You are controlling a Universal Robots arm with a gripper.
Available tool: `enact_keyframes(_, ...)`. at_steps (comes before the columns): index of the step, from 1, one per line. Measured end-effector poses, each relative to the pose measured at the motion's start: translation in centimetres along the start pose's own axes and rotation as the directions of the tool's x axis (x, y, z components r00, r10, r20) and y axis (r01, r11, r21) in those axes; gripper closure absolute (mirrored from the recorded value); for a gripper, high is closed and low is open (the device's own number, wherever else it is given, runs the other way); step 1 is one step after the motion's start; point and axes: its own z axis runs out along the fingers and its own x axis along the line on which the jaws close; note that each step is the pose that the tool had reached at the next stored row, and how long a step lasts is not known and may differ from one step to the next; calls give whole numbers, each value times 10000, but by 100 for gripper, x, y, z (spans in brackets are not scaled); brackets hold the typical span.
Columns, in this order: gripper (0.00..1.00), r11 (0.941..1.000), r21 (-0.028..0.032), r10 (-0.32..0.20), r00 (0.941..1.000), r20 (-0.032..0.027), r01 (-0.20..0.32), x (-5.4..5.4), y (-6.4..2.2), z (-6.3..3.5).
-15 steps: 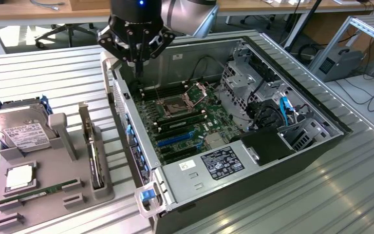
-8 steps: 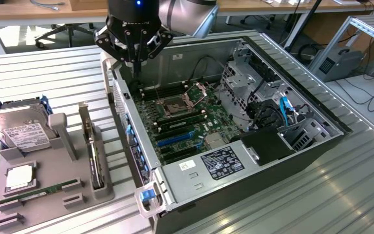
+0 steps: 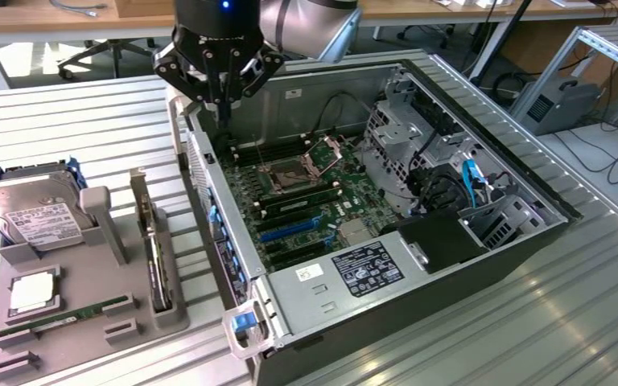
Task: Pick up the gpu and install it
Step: 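Reach for the gpu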
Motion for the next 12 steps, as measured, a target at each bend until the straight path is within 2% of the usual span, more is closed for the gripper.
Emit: enact_keyframes(12,89,10000,0,0,10000,0,0,46,-3,-1)
